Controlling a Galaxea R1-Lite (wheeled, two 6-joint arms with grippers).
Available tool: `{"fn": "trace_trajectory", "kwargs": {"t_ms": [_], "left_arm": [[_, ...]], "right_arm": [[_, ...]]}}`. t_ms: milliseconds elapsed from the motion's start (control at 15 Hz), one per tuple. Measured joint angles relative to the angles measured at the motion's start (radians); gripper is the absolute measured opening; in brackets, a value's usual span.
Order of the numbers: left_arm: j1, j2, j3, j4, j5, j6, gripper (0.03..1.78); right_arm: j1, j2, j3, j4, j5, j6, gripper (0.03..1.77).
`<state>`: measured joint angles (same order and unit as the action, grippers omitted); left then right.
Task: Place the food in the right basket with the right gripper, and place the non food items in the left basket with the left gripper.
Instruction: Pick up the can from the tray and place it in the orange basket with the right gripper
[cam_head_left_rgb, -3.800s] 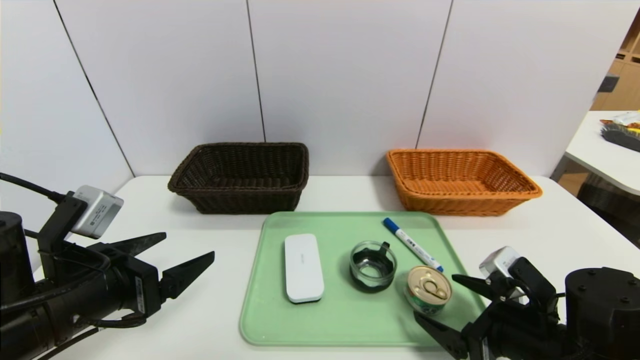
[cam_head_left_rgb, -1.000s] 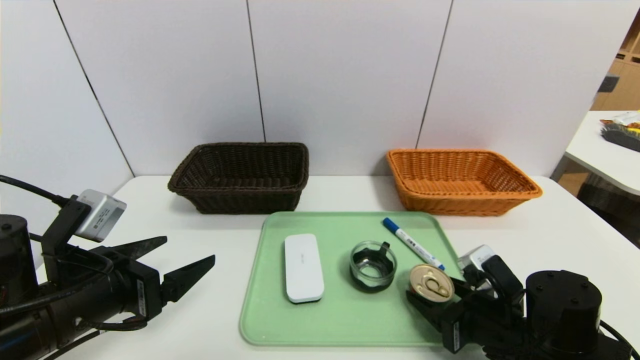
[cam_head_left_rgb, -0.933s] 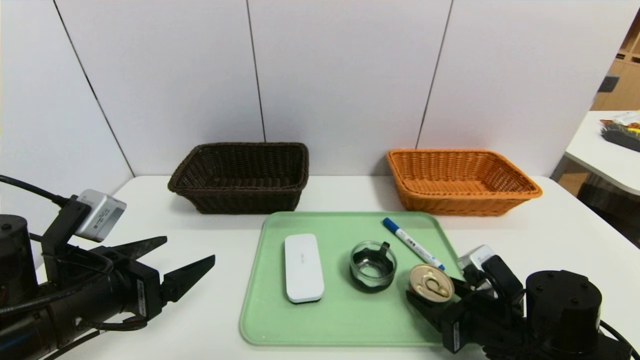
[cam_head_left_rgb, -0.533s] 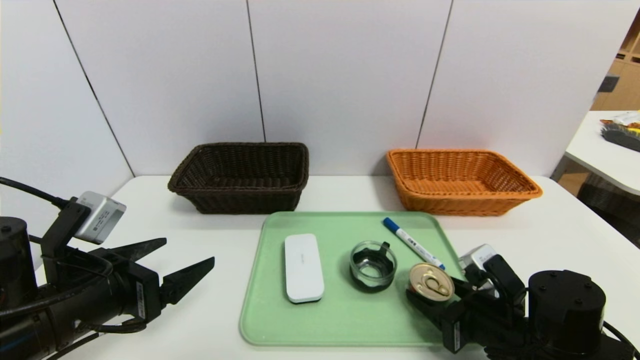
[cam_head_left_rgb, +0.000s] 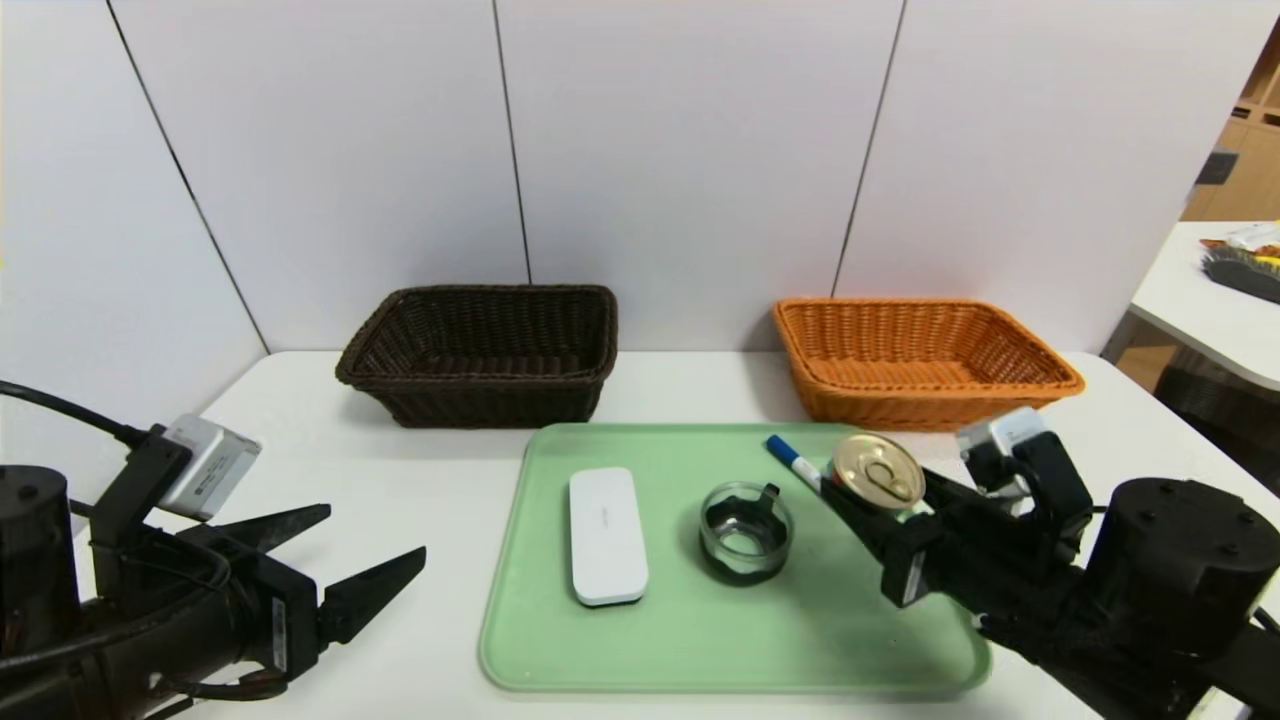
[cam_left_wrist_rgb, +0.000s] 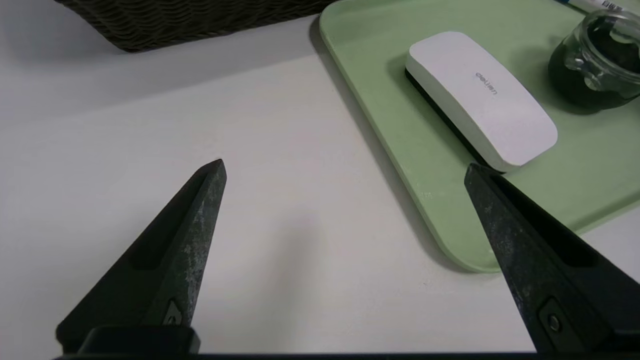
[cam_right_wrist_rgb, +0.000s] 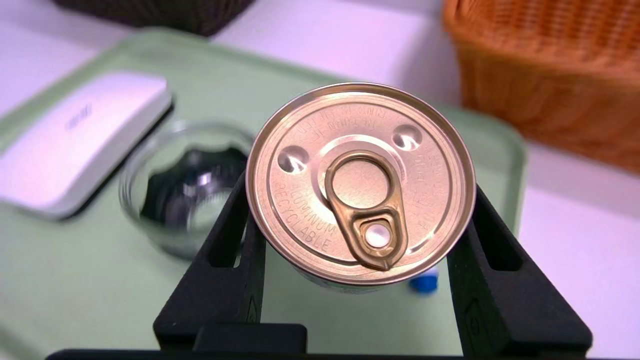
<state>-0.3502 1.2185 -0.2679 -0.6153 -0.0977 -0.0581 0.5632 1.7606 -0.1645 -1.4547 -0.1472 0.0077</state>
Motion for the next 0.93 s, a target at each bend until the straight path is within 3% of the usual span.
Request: {"fn": "trace_trajectory", "kwargs": {"t_ms": [133,333,667,933], "left_arm": [[-0.007,-0.004,0.010,0.000,0.000,0.002,1.69],[-0.013,-0.013,0.009,0.001,0.000,0.009,1.69],[-0.014,-0.019,0.000,0.000,0.001,0.013,1.69],[-0.014,-0.019,-0.007,0.000,0.001,0.013,1.69]], "right_arm": [[-0.012,-0.038,-0.106,0.086,-0.009,-0.001,0.98],[-0.067,-0.093,-0.331,0.309,-0.010,-0.001,0.98],[-0.195,-0.130,-0.764,0.831,-0.009,-0.001,0.98],[-0.284,-0.054,-1.009,1.187,0.003,-0.001,0.98]]}}
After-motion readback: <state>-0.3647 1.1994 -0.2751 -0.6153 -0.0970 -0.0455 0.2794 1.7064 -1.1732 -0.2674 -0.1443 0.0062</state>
